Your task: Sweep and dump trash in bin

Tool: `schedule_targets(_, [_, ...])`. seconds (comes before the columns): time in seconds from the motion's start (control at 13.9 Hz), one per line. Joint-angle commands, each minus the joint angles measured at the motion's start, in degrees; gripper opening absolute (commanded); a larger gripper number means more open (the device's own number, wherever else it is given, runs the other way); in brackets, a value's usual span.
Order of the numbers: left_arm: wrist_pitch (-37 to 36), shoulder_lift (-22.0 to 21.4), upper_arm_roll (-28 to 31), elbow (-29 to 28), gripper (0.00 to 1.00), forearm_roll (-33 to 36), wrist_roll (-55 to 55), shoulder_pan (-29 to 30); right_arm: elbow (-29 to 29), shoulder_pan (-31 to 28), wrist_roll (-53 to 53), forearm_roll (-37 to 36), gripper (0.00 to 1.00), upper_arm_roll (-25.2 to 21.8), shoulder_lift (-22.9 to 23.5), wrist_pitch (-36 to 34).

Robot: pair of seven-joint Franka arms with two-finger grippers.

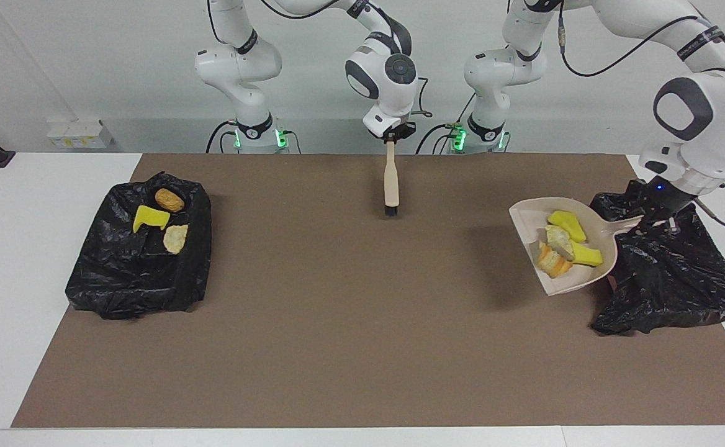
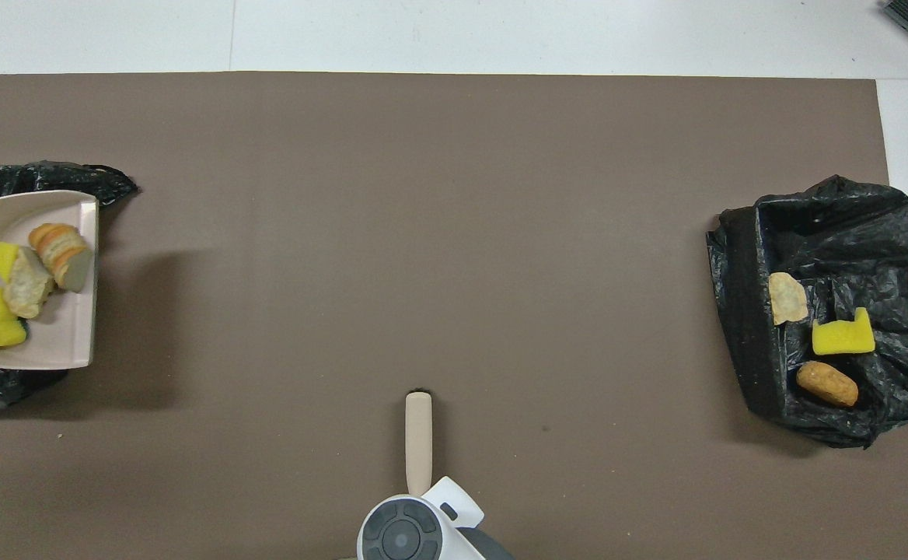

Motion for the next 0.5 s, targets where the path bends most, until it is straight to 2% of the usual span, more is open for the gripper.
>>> schedule_targets(0.0, [2.22,1.6,-0.62,3.58,0.0,1.72,4.07,4.5,-1.34,0.17,-2.07,0.4,0.31,-0.18,-0.83,1.41])
schedule_targets(0.14, [5.29,2.83,-0.62,5.6,0.0,4.6,5.48,5.39,-1.16,0.17,-1.98,0.23,0.54,-0.36,-0.74,1.15])
schedule_targets(0.22, [7.57,3.1,-0.62,5.61,0.0,8.1,5.4,4.87,-0.99,-0.43,-1.9,0.14,0.75,-0.53,-0.65,1.14])
schedule_targets(0.36, [13.71,3.28,-0.62,4.56,0.0,15.57,4.87,4.52,0.23,-3.32,-1.98,-1.35,0.91,-0.79,-0.91,1.14])
schedule_targets(0.43, [15.05,3.19,-0.53,4.12,0.0,17.26,4.44,4.43,1.81,-6.04,-1.98,-1.44,0.95,-0.8,-1.09,1.14])
